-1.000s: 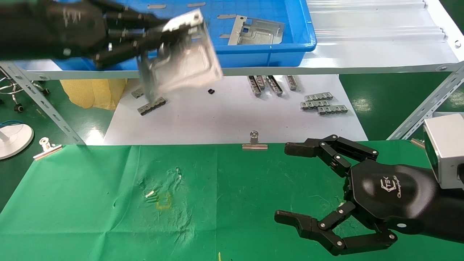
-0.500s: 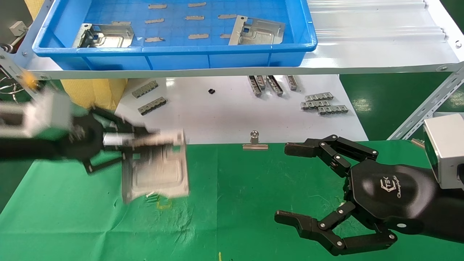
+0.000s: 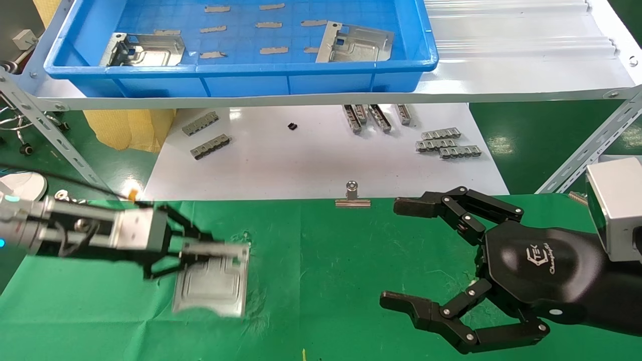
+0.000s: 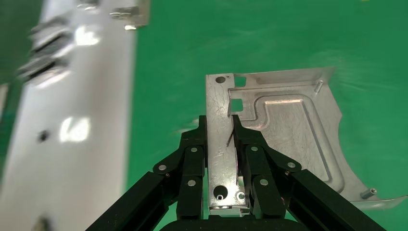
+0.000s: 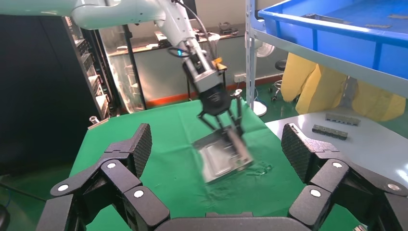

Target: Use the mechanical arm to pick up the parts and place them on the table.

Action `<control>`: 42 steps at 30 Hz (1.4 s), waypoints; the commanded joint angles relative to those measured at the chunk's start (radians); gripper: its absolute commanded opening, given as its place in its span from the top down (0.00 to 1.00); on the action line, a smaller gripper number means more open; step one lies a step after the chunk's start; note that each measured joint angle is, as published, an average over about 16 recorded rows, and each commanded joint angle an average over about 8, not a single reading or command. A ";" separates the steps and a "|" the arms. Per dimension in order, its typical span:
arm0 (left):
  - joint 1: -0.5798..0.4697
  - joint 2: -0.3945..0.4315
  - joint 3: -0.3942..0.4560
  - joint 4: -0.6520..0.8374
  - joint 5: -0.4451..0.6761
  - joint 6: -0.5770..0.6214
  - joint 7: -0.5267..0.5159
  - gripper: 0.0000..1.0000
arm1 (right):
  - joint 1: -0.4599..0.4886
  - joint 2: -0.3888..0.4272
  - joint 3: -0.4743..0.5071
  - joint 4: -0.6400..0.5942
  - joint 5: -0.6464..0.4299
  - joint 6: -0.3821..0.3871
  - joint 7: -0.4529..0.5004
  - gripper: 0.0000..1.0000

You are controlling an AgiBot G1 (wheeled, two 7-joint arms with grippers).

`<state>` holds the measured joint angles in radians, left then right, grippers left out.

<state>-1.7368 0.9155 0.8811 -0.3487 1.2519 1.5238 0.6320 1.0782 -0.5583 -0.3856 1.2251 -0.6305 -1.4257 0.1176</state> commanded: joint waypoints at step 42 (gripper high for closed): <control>0.040 0.040 -0.102 0.316 -0.149 0.072 -0.033 0.00 | 0.000 0.000 0.000 0.000 0.000 0.000 0.000 0.00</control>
<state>-1.6847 0.9492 0.7687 -0.0503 1.0928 1.5945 0.5837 1.0779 -0.5582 -0.3854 1.2248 -0.6305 -1.4255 0.1176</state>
